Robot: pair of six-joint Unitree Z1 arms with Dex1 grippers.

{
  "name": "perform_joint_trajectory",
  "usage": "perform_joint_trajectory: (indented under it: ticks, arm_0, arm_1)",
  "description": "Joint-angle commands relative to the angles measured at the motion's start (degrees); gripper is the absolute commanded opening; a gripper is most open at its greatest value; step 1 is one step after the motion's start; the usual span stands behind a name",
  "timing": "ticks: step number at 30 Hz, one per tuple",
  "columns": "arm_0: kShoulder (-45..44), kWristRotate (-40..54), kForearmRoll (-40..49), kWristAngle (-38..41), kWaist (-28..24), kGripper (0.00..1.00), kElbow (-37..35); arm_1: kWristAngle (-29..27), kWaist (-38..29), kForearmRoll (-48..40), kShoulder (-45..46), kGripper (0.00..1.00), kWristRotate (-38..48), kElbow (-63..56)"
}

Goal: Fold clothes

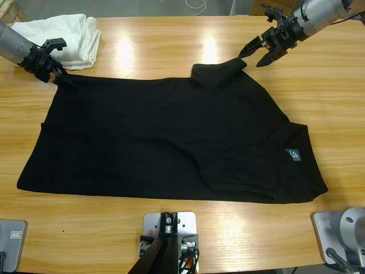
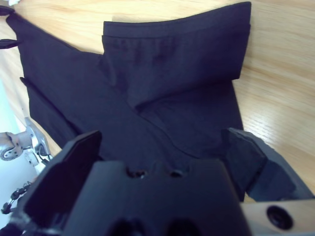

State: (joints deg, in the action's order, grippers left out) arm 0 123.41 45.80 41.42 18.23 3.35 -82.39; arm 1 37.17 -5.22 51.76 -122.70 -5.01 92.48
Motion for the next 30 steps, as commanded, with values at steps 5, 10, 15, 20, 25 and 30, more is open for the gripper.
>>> perform_joint_trajectory:
  ticks: [5, 10, 15, 20, 25, 30]
  arm_0:
    - [3.9, -0.9, 3.2, -5.5, 0.8, 0.000, 1.8]
    - [4.1, -1.2, 3.7, -5.2, 2.0, 0.000, 2.2]
    - [3.9, -3.6, 3.8, -4.6, 2.4, 0.000, 2.8]
    - [3.9, -3.9, 3.8, -3.4, 2.4, 0.000, 2.8]
    - [2.1, -4.9, 3.8, -9.3, 2.5, 0.000, 2.8]
    - [0.3, -5.0, 3.6, -13.2, 4.9, 0.000, 2.5]
  arm_1:
    - [1.4, 1.3, 0.6, -2.5, 0.982, -0.7, 0.5]
    - [2.2, 1.4, 0.5, -2.7, 0.982, -0.7, 0.5]
    - [2.6, 2.0, 0.7, -4.1, 0.976, -0.4, 1.1]
    - [6.4, 2.8, 0.9, -5.6, 0.636, -0.7, 3.3]
    - [7.8, 2.8, 0.9, -5.9, 0.638, -2.0, 3.3]
    - [8.5, 2.8, 1.0, -6.2, 0.651, -2.4, 3.2]
